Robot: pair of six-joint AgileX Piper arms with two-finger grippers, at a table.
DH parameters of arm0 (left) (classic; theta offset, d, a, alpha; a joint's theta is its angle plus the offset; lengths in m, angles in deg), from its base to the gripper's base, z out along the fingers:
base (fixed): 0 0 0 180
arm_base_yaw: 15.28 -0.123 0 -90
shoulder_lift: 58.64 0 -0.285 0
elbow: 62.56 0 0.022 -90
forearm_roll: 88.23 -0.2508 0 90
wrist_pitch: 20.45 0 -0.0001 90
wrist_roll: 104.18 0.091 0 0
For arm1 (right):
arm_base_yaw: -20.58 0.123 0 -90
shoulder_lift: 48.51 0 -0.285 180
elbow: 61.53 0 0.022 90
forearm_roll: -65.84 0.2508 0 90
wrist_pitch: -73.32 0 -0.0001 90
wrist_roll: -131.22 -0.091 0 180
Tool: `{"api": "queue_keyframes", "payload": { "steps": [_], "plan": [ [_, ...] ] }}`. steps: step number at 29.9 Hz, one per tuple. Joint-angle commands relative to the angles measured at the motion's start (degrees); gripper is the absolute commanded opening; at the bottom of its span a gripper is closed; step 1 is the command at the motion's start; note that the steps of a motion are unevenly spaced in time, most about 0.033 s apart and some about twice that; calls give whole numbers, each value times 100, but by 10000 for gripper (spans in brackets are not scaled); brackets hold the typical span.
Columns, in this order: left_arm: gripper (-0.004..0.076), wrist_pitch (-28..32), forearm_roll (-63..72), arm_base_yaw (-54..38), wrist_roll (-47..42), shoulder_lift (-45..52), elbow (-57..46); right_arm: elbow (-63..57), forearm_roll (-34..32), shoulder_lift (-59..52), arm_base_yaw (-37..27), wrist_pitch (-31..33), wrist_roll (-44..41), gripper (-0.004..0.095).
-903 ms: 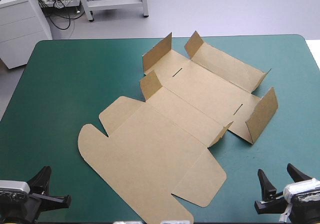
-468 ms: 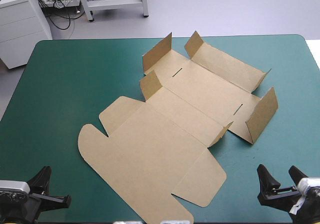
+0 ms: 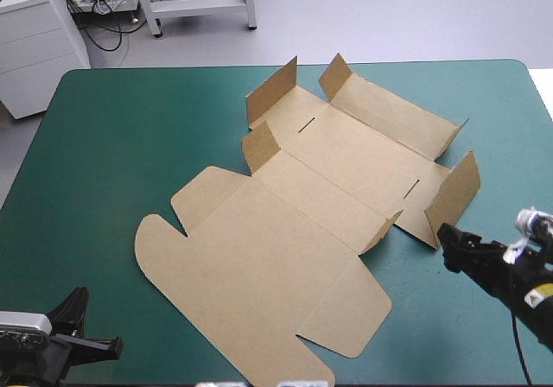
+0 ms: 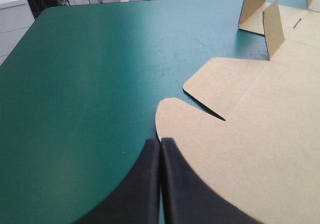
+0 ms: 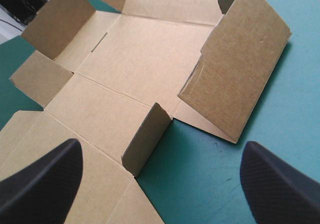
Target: Fold the box
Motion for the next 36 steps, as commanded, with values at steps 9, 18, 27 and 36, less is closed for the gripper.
{"api": "queue_keyframes", "payload": {
  "steps": [9, 18, 27, 36],
  "plan": [
    [-32, 429, 59, 33, 14, 89, 112, 1266, 1073, 3248, -29, 247, 111, 792],
    [-32, 429, 59, 33, 14, 89, 112, 1403, 2415, 4773, 123, 337, 633, 792],
    [-32, 429, 59, 33, 14, 89, 112, 1403, 1238, 5040, 1098, -532, -1310, 637],
    [-32, 429, 59, 33, 14, 89, 112, 1403, 912, 5122, 1394, -290, -1593, -1]
  ]
}}
